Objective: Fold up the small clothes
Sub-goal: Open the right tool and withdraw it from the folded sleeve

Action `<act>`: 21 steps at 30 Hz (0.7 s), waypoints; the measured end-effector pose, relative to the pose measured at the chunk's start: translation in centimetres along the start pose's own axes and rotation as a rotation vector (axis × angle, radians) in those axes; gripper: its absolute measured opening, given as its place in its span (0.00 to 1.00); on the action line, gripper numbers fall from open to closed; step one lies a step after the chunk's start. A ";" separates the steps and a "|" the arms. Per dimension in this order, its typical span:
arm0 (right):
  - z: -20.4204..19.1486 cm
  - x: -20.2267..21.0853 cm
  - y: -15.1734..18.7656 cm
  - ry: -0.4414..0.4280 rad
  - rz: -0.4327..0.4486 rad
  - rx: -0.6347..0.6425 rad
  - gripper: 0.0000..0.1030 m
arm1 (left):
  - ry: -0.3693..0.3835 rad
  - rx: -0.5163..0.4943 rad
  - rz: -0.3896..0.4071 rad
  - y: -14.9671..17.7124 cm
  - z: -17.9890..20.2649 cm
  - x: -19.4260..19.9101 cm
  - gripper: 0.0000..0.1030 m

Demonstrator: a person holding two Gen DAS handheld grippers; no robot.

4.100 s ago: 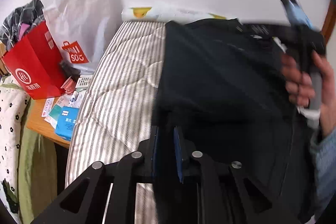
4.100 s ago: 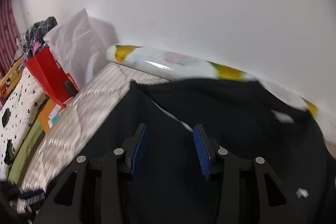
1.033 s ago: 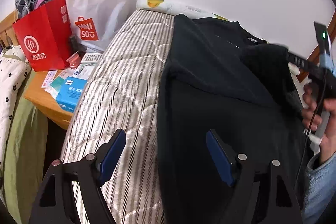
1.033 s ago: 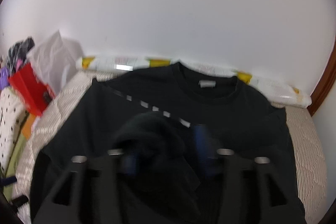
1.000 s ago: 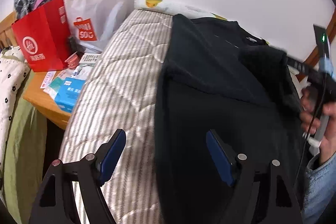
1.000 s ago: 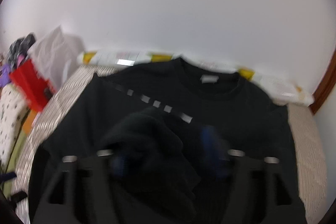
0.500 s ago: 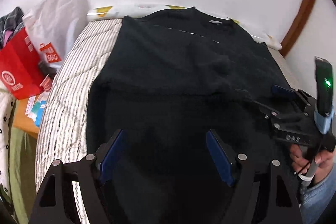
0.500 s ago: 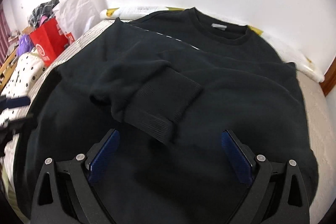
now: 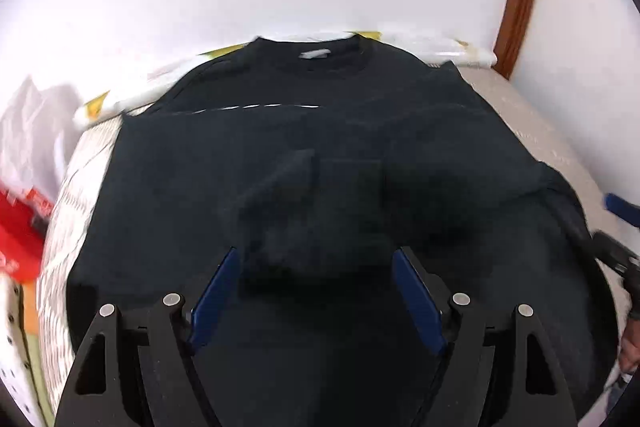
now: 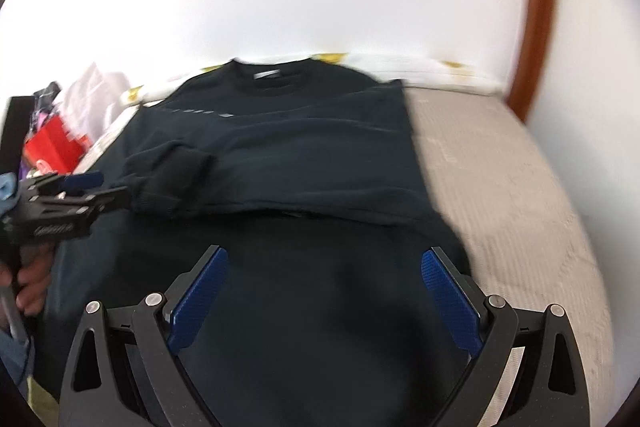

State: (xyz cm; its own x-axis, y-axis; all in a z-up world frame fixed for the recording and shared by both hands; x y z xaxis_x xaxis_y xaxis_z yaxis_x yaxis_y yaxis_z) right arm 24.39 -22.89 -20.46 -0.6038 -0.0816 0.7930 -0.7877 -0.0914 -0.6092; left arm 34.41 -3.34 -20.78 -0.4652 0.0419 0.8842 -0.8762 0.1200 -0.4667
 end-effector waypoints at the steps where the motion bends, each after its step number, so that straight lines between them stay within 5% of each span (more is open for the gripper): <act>1: 1.0 0.3 0.5 0.007 0.009 -0.008 0.94 | -0.001 -0.008 -0.005 -0.4 0.5 -0.6 0.75; 7: 5.6 0.5 2.6 0.057 0.007 -0.082 0.94 | -0.046 -0.013 -0.041 -1.1 1.8 -3.4 0.75; 17: 6.5 -0.7 2.3 0.021 -0.001 -0.135 0.94 | -0.065 -0.003 -0.071 -1.6 1.7 -6.1 0.78; 21: 6.1 -0.3 2.1 0.019 0.008 -0.138 0.94 | -0.067 -0.012 -0.049 -1.7 1.5 -5.6 0.56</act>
State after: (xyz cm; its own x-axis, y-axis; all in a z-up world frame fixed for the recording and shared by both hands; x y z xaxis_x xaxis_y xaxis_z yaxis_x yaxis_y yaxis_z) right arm 23.64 -29.10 -22.06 -0.6112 -0.0625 0.7890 -0.7915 0.0466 -0.6094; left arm 38.32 -5.23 -24.97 -0.4296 -0.0304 0.9025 -0.8967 0.1324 -0.4223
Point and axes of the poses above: each gripper's, at about its wrist camera, not at the fingertips, and x roughly against the way its jaws point, z to its right, y to its underside, the point moved 8 cm from there along -x, roughly the way its jaws point, and after that the axes turned 9 degrees about -z, right-handed, at the moved point
